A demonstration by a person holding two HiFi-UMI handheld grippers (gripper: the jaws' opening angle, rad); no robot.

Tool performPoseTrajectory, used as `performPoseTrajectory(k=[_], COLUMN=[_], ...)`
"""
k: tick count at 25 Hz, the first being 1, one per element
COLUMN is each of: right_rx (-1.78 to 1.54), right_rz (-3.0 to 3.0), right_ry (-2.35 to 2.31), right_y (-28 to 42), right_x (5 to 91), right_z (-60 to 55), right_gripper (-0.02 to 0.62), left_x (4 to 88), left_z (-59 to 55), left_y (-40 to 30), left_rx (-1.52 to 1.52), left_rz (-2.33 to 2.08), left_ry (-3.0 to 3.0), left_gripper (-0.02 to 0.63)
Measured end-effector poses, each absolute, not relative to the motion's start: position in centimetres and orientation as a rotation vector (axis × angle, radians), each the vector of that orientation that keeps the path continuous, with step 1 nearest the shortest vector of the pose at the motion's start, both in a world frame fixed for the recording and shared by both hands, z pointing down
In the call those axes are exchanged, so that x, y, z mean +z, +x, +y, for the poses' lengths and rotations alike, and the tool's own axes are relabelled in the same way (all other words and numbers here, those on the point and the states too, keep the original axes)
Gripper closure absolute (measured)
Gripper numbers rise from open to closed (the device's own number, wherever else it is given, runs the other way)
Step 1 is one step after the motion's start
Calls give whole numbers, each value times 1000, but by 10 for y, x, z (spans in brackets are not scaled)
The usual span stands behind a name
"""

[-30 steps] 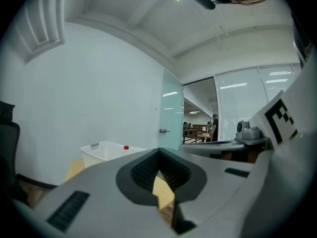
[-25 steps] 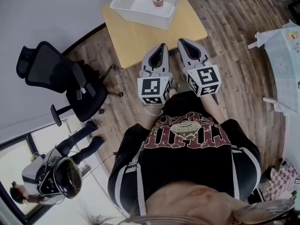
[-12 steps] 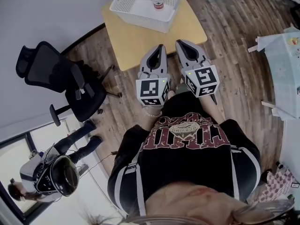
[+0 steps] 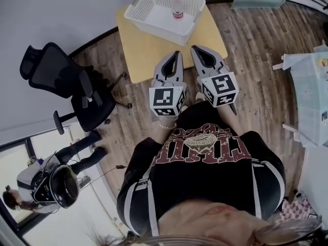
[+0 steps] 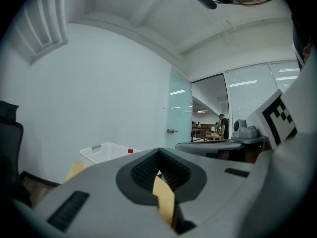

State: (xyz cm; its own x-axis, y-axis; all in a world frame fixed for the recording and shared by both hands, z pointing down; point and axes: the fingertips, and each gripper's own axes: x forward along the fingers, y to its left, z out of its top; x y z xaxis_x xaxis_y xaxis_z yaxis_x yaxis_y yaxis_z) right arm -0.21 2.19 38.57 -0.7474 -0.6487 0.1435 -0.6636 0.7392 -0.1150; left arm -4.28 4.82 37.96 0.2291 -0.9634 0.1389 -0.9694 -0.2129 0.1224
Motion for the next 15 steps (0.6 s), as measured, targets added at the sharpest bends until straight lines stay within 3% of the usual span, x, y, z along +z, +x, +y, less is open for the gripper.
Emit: performPoseTrajectory(k=[15], right_rx=[231], right_rz=[-2884], right_ry=[949], right_y=[2], right_x=[383], right_z=[-16], right_gripper=[577], left_x=[379], left_z=[13], left_y=[-39], left_rx=[50], left_rz=[-1935], left_ry=[2225], left_gripper=[558])
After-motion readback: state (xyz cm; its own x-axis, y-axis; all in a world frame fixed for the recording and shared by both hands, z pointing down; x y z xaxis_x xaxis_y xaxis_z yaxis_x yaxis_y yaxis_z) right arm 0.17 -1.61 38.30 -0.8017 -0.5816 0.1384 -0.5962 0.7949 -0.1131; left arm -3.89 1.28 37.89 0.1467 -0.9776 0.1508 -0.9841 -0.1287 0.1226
